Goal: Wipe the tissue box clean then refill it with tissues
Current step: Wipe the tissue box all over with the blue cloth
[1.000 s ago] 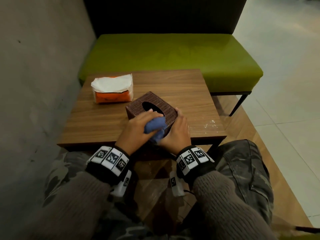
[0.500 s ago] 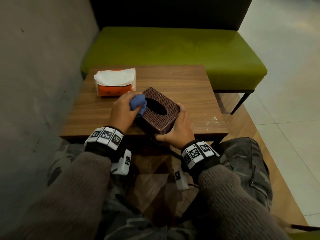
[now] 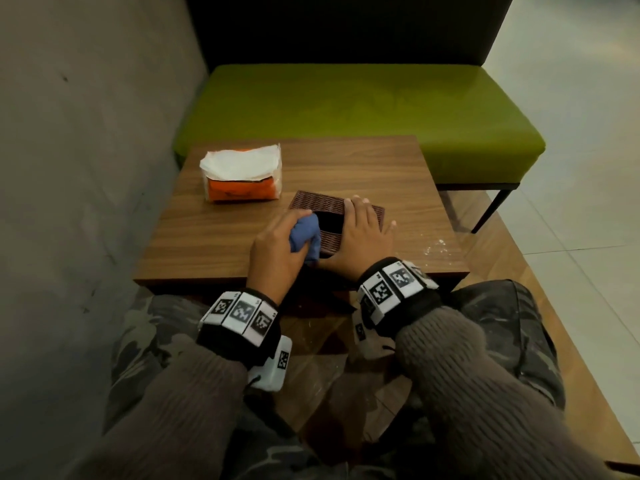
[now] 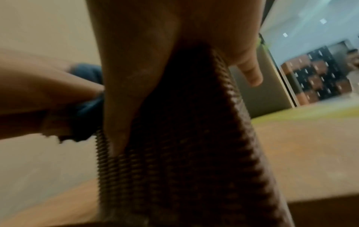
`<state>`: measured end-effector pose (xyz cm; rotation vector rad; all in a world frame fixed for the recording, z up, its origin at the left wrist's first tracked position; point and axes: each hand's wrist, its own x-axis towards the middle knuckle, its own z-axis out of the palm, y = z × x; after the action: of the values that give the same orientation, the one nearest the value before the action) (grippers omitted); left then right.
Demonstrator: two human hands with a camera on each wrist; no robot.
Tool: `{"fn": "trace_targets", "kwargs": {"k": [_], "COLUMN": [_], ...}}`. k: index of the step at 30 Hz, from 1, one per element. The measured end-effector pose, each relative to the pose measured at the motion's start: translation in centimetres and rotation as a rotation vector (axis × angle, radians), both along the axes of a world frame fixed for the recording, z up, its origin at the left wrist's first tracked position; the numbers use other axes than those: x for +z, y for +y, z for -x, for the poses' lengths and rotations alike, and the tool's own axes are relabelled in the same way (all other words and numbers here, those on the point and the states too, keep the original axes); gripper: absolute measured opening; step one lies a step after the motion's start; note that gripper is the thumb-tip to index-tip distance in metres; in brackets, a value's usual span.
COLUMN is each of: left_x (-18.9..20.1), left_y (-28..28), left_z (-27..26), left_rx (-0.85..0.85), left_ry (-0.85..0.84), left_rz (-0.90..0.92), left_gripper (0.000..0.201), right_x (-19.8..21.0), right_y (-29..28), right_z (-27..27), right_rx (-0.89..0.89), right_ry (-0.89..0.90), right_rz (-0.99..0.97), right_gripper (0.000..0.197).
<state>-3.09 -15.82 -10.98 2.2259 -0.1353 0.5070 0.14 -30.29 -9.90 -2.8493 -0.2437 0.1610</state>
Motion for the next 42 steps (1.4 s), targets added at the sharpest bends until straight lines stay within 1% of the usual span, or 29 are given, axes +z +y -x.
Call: {"fn": "trace_targets", "kwargs": {"k": [2, 3, 4, 5, 6, 9, 11, 13, 15, 17, 18, 19, 22, 23, 27, 29, 30, 31, 32, 33, 34, 35, 36, 37, 39, 40, 42], "left_x": [0.6, 0.8, 1.0, 1.1, 1.1, 1.1, 1.2, 1.4, 1.4, 1.3, 1.3, 1.3, 1.0, 0.8, 0.1, 0.1, 0.2, 0.3, 0.4, 0.4, 0.4, 0.3, 0.3, 0.2, 0.4, 0.4, 0.5], "left_y": [1.3, 2.1, 2.8, 3.4, 3.8, 3.6, 2.5, 1.4, 1.1, 1.8, 2.4, 3.0, 4.1, 4.1, 3.3, 3.2, 3.0, 2.7, 2.2, 1.7, 1.2, 0.5, -0.1, -0.7, -2.0, -2.6, -3.3], "left_z": [0.9, 1.0, 0.7, 0.2, -0.5, -3.3, -4.3, -4.0, -2.5, -1.1, -1.0, -1.5, -3.3, -3.4, -0.6, 0.7, 1.1, 1.6, 1.9, 2.3, 2.6, 2.9, 3.0, 3.0, 3.1, 3.1, 3.1], "left_rx": [-0.225, -0.317, -0.371, -0.379, -0.349, -0.159, -0.099, -0.157, -0.29, -0.399, -0.401, -0.353, -0.087, -0.059, -0.112, -0.139, -0.146, -0.142, -0.125, -0.097, -0.062, -0.025, 0.011, 0.04, 0.066, 0.06, 0.004], "left_ry": [0.064, 0.104, 0.141, 0.162, 0.159, 0.091, 0.076, 0.066, 0.076, 0.094, 0.101, 0.104, 0.098, 0.087, 0.107, 0.115, 0.11, 0.092, 0.067, 0.044, 0.031, 0.028, 0.03, 0.034, 0.031, 0.026, 0.016], "left_rz": [0.04, 0.036, 0.033, 0.044, 0.06, 0.059, 0.043, 0.0, -0.047, -0.065, -0.052, -0.028, 0.065, 0.091, 0.119, 0.131, 0.118, 0.088, 0.045, -0.007, -0.062, -0.114, -0.153, -0.175, -0.185, -0.185, -0.178], "left_gripper": [0.044, 0.044, 0.045, 0.044, 0.043, 0.035, 0.033, 0.035, 0.04, 0.041, 0.041, 0.041, 0.033, 0.031, 0.037, 0.039, 0.04, 0.04, 0.041, 0.043, 0.043, 0.044, 0.044, 0.043, 0.042, 0.041, 0.041], "right_x": [0.4, 0.6, 0.8, 0.9, 0.9, 0.8, 0.8, 0.8, 0.7, 0.7, 0.7, 0.8, 1.0, 1.0, 1.6, 2.1, 2.2, 2.2, 1.9, 1.4, 0.9, 0.1, -0.6, -1.5, -2.7, -2.9, -2.9], "right_y": [-0.8, -1.2, -1.5, -1.6, -1.7, -1.6, -1.7, -1.8, -1.7, -1.7, -1.7, -1.7, -1.9, -2.0, -2.9, -2.9, -2.6, -2.3, -1.9, -1.5, -1.1, -0.9, -0.8, -0.5, -0.4, -0.4, -0.7], "right_z": [-1.2, -1.7, -2.1, -2.4, -2.6, -2.5, -2.5, -2.6, -2.7, -2.6, -2.5, -2.4, -2.4, -2.4, -3.2, -3.4, -3.1, -2.6, -1.5, -0.3, 1.1, 2.4, 3.6, 4.4, 5.1, 4.9, 4.2], "right_rx": [0.066, 0.104, 0.132, 0.151, 0.158, 0.149, 0.149, 0.14, 0.143, 0.16, 0.165, 0.168, 0.174, 0.175, 0.256, 0.292, 0.288, 0.254, 0.184, 0.082, -0.021, -0.084, -0.098, -0.086, -0.053, -0.048, -0.043], "right_ry": [0.038, 0.059, 0.069, 0.068, 0.06, 0.033, 0.029, 0.025, 0.019, 0.023, 0.024, 0.026, 0.046, 0.054, 0.142, 0.175, 0.158, 0.106, 0.023, -0.065, -0.127, -0.155, -0.153, -0.137, -0.106, -0.101, -0.113], "right_rz": [0.007, -0.001, -0.02, -0.047, -0.073, -0.116, -0.126, -0.127, -0.12, -0.125, -0.13, -0.131, -0.138, -0.143, -0.112, -0.034, 0.018, 0.052, 0.035, -0.041, -0.159, -0.283, -0.371, -0.408, -0.396, -0.393, -0.407], "right_gripper": [0.121, 0.124, 0.126, 0.126, 0.126, 0.121, 0.121, 0.121, 0.121, 0.12, 0.12, 0.119, 0.121, 0.122, 0.127, 0.127, 0.124, 0.12, 0.115, 0.112, 0.112, 0.112, 0.113, 0.115, 0.117, 0.114, 0.101]}}
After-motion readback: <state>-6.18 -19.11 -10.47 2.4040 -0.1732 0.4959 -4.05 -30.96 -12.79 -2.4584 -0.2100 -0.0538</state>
